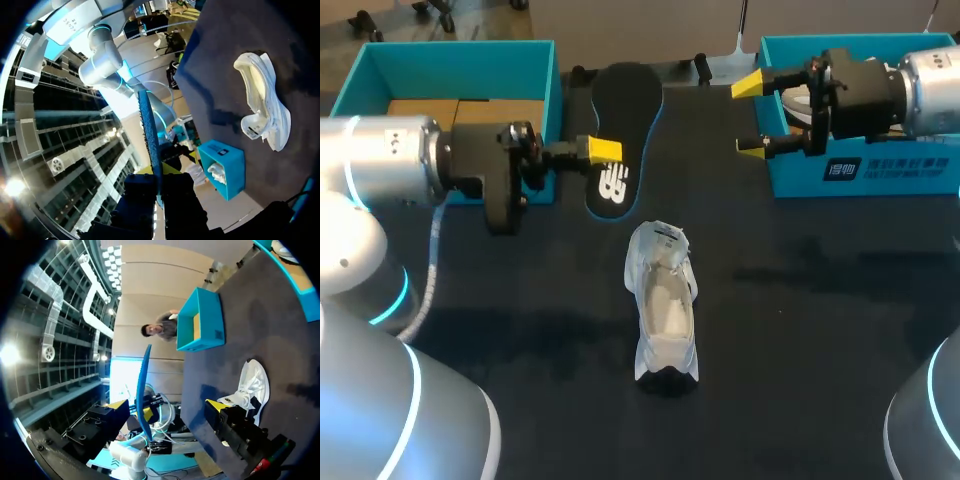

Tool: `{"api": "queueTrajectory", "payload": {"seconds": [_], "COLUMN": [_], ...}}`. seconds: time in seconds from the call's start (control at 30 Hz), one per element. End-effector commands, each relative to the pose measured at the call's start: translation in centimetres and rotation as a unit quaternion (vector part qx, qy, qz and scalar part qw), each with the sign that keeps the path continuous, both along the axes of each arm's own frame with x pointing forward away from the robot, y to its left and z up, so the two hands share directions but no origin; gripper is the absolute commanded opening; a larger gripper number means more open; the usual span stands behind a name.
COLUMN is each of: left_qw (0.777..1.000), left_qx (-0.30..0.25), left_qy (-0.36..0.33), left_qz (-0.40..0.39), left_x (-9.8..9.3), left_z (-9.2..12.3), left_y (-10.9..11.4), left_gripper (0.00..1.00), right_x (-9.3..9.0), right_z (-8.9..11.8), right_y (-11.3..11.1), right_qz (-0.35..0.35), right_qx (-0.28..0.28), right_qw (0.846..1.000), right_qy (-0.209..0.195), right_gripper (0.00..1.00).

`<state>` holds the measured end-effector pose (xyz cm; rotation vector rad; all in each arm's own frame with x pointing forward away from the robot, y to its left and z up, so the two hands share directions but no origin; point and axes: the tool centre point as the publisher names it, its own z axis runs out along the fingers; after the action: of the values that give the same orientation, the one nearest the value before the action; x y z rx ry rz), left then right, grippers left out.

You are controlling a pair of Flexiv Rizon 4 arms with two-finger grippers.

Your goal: Take the shoe out of the shoebox, open the shoe tongue, remove and reinsert the insole, then place the shoe into the shoebox

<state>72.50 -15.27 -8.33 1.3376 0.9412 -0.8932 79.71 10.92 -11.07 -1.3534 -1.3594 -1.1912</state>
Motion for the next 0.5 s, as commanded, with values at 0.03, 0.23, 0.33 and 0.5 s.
{"api": "queueTrajectory", "payload": {"seconds": [0.03,0.23,0.33,0.5], "left_qw": [1.000,1.000,1.000,1.000], "left_qx": [-0.009,-0.009,-0.017,0.012], "left_qy": [-0.002,-0.002,-0.003,0.004], "left_qz": [0.017,0.017,0.016,0.014], "left_x": [-0.6,-0.6,-0.4,0.8], "left_z": [-0.4,-0.4,-0.6,-1.8], "left_y": [-0.3,-0.3,-0.3,-1.5], "left_gripper": [0.00,0.00,0.00,0.00], "right_x": [0.0,0.0,0.0,0.1], "right_z": [0.0,0.0,0.0,0.3], "right_y": [0.4,0.4,0.4,1.6], "right_qz": [-0.002,-0.002,-0.002,0.004], "right_qx": [-0.001,-0.001,-0.001,-0.003], "right_qw": [1.000,1.000,1.000,1.000], "right_qy": [0.000,0.000,0.000,-0.009], "right_gripper": [1.00,1.00,1.00,1.00]}}
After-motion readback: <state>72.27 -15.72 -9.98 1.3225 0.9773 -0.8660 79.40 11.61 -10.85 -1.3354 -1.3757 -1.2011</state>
